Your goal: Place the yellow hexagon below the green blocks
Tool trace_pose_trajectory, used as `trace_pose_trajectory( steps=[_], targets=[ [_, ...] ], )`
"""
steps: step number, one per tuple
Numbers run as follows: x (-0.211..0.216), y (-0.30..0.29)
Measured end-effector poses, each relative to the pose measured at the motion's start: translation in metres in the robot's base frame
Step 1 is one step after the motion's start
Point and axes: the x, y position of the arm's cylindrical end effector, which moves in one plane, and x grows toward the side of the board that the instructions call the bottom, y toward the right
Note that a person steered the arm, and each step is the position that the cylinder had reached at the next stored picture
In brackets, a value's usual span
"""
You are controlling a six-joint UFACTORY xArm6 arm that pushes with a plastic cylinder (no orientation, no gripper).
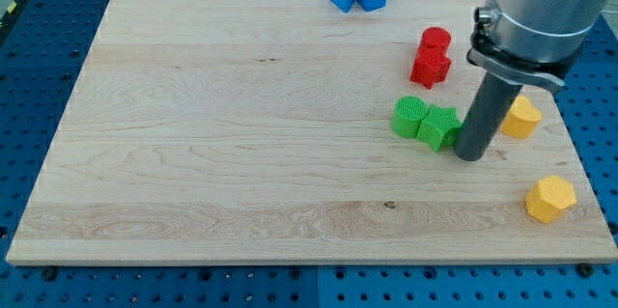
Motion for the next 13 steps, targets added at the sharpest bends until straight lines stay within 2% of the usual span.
trace_pose_trajectory(
  steps=[4,5,8,9,11,12,13],
  targets=[
    [0.000,0.066],
    [0.010,0.096],
    [0.033,0.137],
    [0.069,0.132],
    [0.080,0.043],
    [0.080,0.038],
    [0.080,0.072]
  ],
)
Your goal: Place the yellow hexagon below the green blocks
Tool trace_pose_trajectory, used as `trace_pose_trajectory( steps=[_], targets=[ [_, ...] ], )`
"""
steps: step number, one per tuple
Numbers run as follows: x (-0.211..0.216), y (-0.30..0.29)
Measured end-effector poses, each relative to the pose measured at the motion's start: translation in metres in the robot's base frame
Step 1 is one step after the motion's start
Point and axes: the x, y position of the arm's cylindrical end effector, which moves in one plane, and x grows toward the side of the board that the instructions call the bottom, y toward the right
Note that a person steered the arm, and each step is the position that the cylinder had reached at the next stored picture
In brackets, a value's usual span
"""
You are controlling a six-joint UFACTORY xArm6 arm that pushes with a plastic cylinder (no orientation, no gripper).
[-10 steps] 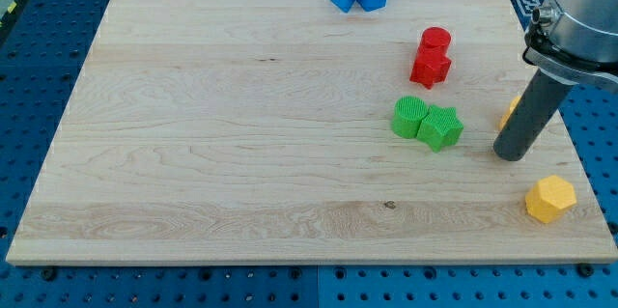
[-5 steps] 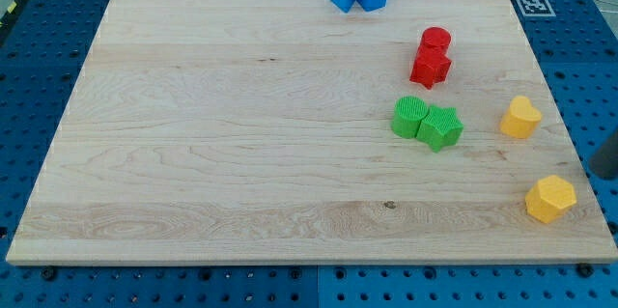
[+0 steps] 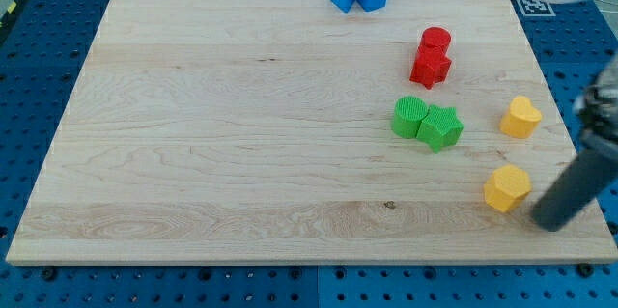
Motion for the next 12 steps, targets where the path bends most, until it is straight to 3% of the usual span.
trace_pose_trajectory(
  steps=[1,2,5,7,8,10,11,12],
  targets=[
    [-0.012,0.021],
    [-0.033,-0.009],
    [-0.014,-0.034],
    [-0.011,-0.090],
    [-0.022,-0.098],
    [-0.035,-0.052],
    [-0.047,-0.074],
    [-0.030,-0.103]
  ],
)
